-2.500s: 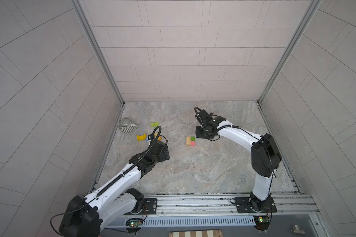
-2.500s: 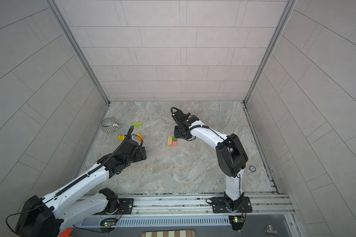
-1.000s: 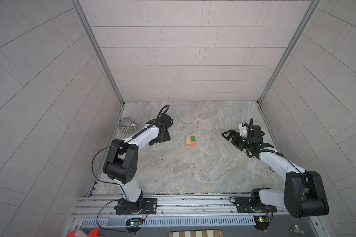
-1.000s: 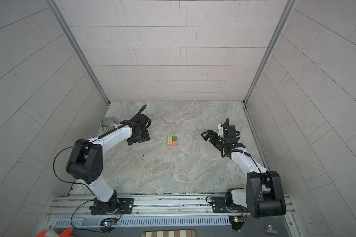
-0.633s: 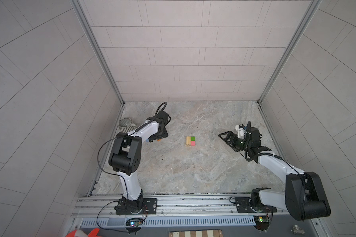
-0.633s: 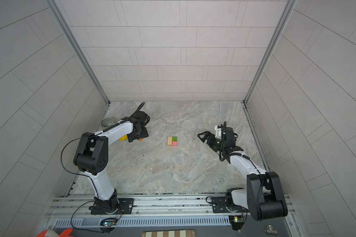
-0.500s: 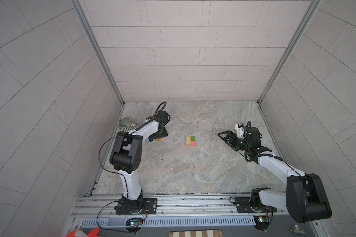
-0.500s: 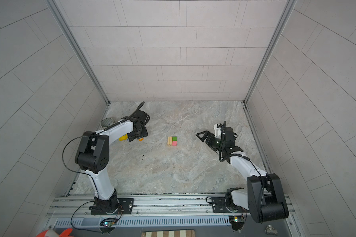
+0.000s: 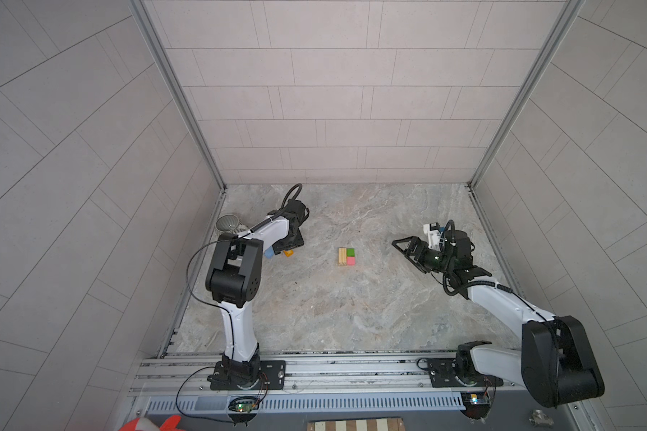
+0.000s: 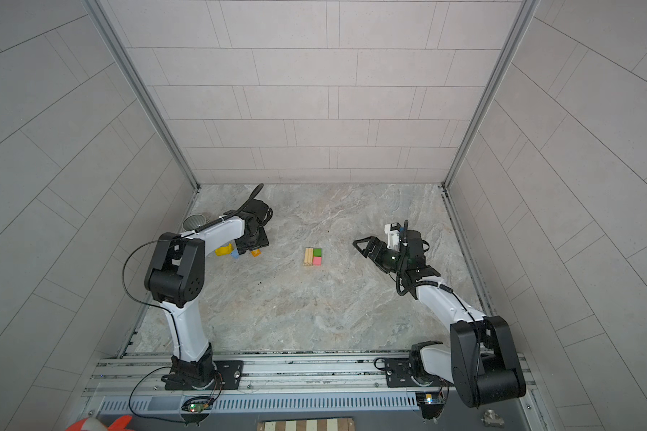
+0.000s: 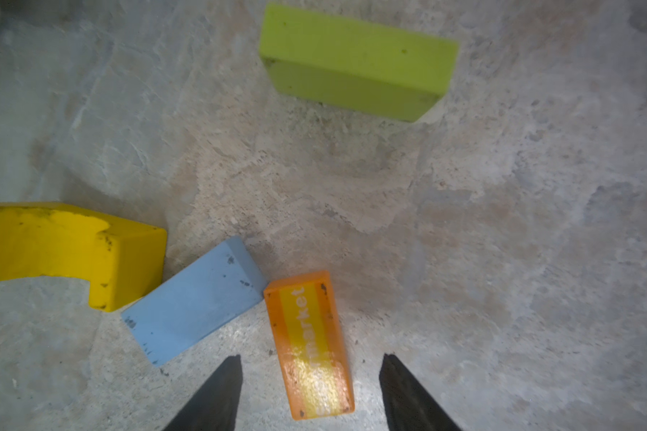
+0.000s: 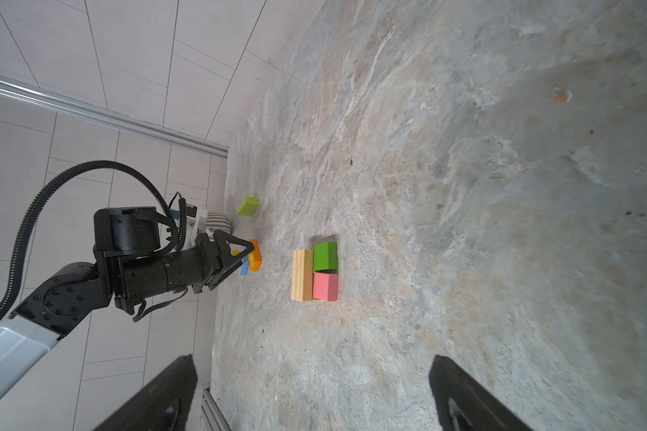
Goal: Build the wood block tower
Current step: 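Lower the left gripper onto the orange 'Supermarket' block and close on it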
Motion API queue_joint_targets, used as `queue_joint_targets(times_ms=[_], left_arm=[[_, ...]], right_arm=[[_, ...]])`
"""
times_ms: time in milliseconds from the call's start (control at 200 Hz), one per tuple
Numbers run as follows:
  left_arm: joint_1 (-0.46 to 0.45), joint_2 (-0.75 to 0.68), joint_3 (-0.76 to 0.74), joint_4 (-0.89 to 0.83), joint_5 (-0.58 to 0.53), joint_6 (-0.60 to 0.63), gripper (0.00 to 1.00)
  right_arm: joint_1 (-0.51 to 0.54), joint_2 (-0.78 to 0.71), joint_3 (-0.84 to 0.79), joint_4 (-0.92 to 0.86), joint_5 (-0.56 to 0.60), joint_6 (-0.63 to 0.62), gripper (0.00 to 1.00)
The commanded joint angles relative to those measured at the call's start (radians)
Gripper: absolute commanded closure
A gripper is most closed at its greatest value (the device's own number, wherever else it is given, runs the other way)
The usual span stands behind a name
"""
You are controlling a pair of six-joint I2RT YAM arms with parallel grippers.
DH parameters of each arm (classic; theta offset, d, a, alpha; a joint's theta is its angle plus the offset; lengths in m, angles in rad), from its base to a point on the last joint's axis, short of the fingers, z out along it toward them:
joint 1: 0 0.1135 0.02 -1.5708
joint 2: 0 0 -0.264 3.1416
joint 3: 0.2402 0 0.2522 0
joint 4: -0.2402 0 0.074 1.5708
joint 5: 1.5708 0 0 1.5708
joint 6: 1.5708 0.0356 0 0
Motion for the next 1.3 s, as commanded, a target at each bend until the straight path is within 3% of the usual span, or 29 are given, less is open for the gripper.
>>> queue_joint_targets(times_ms=[0, 245, 480, 861, 1111, 1296], left_arm=[[0.01, 0.008, 0.006, 0.014, -0.004, 0.003, 0.38], [0.018, 0.037, -0.007, 0.051, 0.019, -0.003, 0.47], [0.024, 0.04, -0.025, 0.07, 0.029, -0.006, 0.49], [0.027, 0.028, -0.047, 0.089, 0.044, -0.001, 0.71], [0.014, -0.011, -0.051, 0.084, 0.089, -0.003, 0.74], [-0.05, -0.056, -0.027, 0.042, 0.102, 0.002, 0.74]], right_arm=[[0.007, 0.0, -0.008, 0.02, -0.01, 0.021, 0.01], [0.011, 0.003, -0.008, 0.011, -0.013, 0.015, 0.01], [0.013, 0.012, -0.007, 0.011, -0.013, 0.014, 0.01], [0.017, 0.02, -0.005, 0.008, -0.009, 0.005, 0.01], [0.018, 0.017, 0.032, -0.07, -0.009, -0.047, 0.01], [0.018, 0.029, 0.048, -0.114, 0.002, -0.082, 0.01]])
